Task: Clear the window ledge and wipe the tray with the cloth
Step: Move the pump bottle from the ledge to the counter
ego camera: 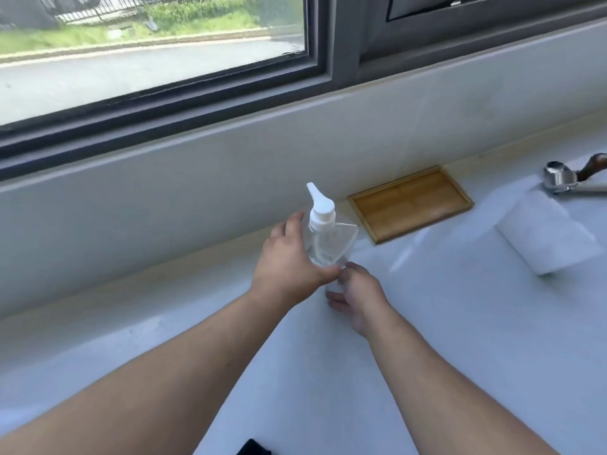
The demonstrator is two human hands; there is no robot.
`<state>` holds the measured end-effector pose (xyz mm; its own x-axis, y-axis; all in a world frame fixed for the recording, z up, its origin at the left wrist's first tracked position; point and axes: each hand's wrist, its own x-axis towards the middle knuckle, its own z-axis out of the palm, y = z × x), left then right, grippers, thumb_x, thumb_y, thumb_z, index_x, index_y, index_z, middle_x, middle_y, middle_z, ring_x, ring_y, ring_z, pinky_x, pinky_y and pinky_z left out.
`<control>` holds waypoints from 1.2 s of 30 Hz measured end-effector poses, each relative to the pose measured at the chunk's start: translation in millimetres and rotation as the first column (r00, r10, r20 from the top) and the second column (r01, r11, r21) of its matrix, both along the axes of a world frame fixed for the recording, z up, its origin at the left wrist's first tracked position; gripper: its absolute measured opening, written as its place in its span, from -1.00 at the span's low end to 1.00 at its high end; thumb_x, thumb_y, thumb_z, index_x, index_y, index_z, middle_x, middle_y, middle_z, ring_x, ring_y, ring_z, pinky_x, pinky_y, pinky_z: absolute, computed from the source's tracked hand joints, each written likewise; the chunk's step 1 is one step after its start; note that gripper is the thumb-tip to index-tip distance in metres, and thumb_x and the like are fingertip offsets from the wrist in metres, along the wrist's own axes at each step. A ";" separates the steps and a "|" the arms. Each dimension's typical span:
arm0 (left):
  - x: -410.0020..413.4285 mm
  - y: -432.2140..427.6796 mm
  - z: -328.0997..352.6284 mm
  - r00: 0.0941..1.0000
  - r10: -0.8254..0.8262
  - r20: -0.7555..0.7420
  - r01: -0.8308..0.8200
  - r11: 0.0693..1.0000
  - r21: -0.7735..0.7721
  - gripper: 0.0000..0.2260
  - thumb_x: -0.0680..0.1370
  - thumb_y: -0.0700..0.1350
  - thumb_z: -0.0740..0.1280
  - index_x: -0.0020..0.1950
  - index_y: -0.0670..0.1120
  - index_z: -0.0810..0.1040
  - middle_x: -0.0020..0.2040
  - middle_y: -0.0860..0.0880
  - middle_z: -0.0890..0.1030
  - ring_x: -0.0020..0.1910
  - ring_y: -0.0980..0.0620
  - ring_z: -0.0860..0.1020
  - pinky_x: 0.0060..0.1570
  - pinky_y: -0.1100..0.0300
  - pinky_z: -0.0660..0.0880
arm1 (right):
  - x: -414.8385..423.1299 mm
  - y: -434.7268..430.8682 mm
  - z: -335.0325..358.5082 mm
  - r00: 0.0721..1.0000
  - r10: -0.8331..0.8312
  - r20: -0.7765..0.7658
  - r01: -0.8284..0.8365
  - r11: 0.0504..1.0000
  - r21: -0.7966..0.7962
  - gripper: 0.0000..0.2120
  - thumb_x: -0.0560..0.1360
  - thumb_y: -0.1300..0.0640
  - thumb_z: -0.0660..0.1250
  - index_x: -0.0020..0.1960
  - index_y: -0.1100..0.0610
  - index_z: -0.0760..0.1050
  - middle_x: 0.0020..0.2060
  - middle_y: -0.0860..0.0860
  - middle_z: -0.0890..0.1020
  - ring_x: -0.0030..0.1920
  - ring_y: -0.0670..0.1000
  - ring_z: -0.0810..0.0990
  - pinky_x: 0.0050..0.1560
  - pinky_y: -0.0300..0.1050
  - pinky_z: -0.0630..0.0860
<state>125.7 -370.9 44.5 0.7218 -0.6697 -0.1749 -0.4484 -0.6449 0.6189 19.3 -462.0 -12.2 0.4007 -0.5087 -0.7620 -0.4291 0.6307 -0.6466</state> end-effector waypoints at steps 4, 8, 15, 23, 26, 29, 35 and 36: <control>10.7 52.3 18.6 0.995 0.102 0.006 -0.101 0.994 -0.034 0.10 0.14 0.44 0.38 0.64 0.12 0.17 0.50 -0.02 0.41 0.42 -0.05 0.44 0.20 0.14 0.42 | 22.4 39.5 18.0 0.998 0.067 0.009 -0.067 0.998 0.010 -0.77 0.58 0.21 0.15 0.08 0.05 0.56 0.02 0.02 0.61 -0.11 0.20 0.62 -0.02 0.03 0.64; 25.9 142.3 43.5 0.967 0.251 0.033 -0.249 0.966 -0.069 0.03 0.23 0.36 0.51 0.62 0.21 0.14 0.51 0.04 0.40 0.43 0.01 0.42 0.19 0.14 0.41 | 51.4 110.0 42.5 0.981 0.188 0.053 -0.189 0.982 0.014 -0.74 0.60 0.16 0.20 0.24 0.04 0.54 0.09 -0.01 0.58 0.00 0.24 0.68 0.02 0.06 0.66; 10.4 363.0 86.1 0.831 0.547 0.102 -0.535 0.836 -0.120 -0.09 0.22 0.38 0.50 0.50 0.39 0.17 0.37 0.20 0.46 0.32 0.12 0.47 0.03 0.13 0.41 | 75.0 302.3 91.7 0.857 0.503 0.110 -0.506 0.862 -0.002 -0.85 0.64 0.15 0.19 0.11 -0.04 0.50 0.05 -0.05 0.56 0.07 0.23 0.69 0.05 0.06 0.66; -83.0 668.3 86.8 0.569 0.821 0.048 -0.809 0.569 -0.149 -0.03 0.21 0.43 0.48 0.53 0.36 0.11 0.47 0.24 0.40 0.36 0.17 0.45 0.06 0.19 0.39 | 43.4 586.5 105.9 0.592 0.804 0.063 -0.803 0.595 -0.040 -0.83 0.66 0.13 0.21 0.23 0.09 0.44 0.22 0.13 0.53 0.06 0.26 0.70 0.09 0.15 0.67; -131.0 776.2 91.8 0.464 0.883 0.065 -0.870 0.468 -0.153 -0.03 0.20 0.43 0.47 0.52 0.38 0.10 0.49 0.24 0.40 0.36 0.15 0.48 0.07 0.17 0.48 | 18.4 700.9 114.9 0.458 0.887 0.050 -0.886 0.461 -0.049 -0.81 0.65 0.15 0.20 0.25 0.12 0.43 0.23 0.13 0.53 0.05 0.25 0.70 0.11 0.16 0.67; -179.9 874.7 101.2 0.361 0.927 0.101 -0.921 0.371 -0.115 0.00 0.18 0.46 0.45 0.54 0.34 0.10 0.49 0.20 0.40 0.36 0.11 0.50 0.07 0.15 0.49 | -10.7 806.8 123.7 0.351 0.935 0.053 -0.934 0.354 -0.046 -0.81 0.65 0.16 0.20 0.25 0.15 0.43 0.25 0.13 0.53 0.06 0.25 0.70 0.12 0.16 0.67; -265.9 1024.8 117.6 0.174 0.975 0.139 -0.975 0.191 -0.112 0.00 0.20 0.46 0.45 0.56 0.31 0.12 0.52 0.15 0.39 0.37 0.07 0.49 0.07 0.13 0.46 | -60.5 979.5 131.3 0.155 0.986 0.065 -0.988 0.156 -0.019 -0.62 0.64 0.16 0.21 0.44 0.19 0.41 0.33 0.15 0.52 0.03 0.23 0.72 0.07 0.13 0.69; -277.1 1043.2 118.2 0.145 0.980 0.136 -0.980 0.161 -0.117 0.00 0.20 0.46 0.45 0.56 0.32 0.12 0.52 0.15 0.39 0.37 0.08 0.49 0.07 0.13 0.46 | -66.4 1002.6 130.1 0.122 0.990 0.073 -0.992 0.124 -0.015 -0.59 0.63 0.17 0.21 0.47 0.19 0.40 0.37 0.14 0.50 0.03 0.22 0.72 0.01 0.09 0.70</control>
<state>-151.4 672.3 162.6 0.7846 0.6200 0.0049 0.4825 -0.6155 0.6232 -47.0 540.5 117.8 0.5716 0.3873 -0.7234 -0.6631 -0.3013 -0.6852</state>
